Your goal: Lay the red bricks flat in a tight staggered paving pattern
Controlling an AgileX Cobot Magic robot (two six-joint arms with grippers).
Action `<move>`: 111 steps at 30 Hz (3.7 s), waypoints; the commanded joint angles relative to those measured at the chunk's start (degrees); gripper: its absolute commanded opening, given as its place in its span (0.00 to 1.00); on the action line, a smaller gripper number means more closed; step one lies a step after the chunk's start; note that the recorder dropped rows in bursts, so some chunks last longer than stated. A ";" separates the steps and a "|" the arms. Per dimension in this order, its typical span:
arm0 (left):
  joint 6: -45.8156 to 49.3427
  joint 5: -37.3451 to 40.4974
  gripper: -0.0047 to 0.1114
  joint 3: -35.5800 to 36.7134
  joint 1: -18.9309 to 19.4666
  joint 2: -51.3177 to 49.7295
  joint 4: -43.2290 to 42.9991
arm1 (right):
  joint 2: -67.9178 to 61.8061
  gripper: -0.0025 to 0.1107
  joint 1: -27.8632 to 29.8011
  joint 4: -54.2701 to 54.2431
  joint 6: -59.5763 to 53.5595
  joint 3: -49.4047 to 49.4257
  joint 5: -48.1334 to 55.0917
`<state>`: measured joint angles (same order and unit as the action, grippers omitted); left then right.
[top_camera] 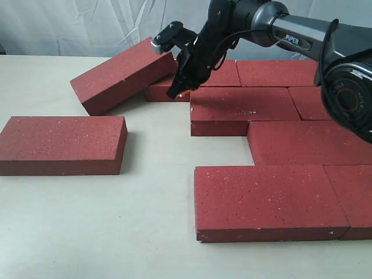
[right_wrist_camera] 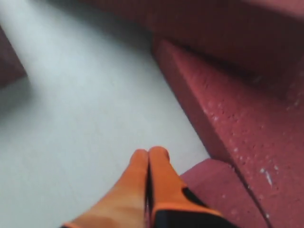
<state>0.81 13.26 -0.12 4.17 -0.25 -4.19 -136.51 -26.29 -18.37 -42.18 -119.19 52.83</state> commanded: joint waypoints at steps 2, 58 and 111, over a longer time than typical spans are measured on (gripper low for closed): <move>-0.21 -0.37 0.04 0.12 0.25 0.25 0.32 | 4.95 0.01 -0.10 0.94 3.63 0.07 -0.09; -5.29 -25.31 0.04 0.12 0.25 0.25 31.88 | 63.22 0.01 26.93 22.74 33.21 68.72 -16.12; 79.27 10.21 0.56 -42.91 -17.04 -90.97 5.86 | 63.22 0.01 26.93 22.49 33.21 68.72 -16.43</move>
<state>79.63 25.83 -42.82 -12.61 -90.20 1.75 -73.63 0.30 4.03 -8.97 -50.51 36.98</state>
